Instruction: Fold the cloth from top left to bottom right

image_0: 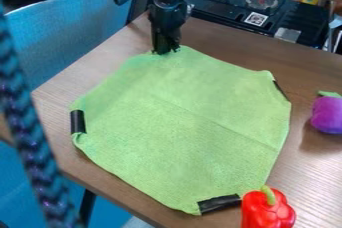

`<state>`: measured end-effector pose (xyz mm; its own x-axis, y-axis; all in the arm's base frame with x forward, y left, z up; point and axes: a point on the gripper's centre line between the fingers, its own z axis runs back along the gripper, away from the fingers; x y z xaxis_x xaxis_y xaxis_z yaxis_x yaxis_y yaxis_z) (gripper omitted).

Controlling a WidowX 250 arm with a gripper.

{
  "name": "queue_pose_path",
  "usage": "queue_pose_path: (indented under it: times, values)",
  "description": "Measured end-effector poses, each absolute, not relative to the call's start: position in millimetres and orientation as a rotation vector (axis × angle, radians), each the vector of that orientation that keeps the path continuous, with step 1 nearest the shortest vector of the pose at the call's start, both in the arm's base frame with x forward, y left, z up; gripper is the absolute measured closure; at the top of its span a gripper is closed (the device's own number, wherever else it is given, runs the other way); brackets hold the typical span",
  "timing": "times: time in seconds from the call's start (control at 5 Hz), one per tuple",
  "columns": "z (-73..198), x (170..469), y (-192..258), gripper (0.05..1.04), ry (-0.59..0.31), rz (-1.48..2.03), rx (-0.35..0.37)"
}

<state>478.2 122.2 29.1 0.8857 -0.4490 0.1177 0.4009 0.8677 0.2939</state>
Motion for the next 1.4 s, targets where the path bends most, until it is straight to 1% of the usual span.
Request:
queue_pose_path:
  times: [0.2, 0.4, 0.6, 0.8, 1.0, 1.2, 1.4]
  values:
    - [28, 479, 123, 1.016, -0.193, -0.435, 0.272]
    - [28, 481, 125, 1.032, -0.208, -0.413, 0.288]
    - [30, 483, 129, 1.033, -0.225, -0.391, 0.320]
    - [59, 480, 120, 1.033, -0.297, -0.408, 0.353]
    - [89, 477, 97, 1.033, -0.381, -0.464, 0.378]
    - [112, 470, 75, 1.033, -0.448, -0.517, 0.391]
    - [113, 453, 53, 1.033, -0.418, -0.582, 0.371]
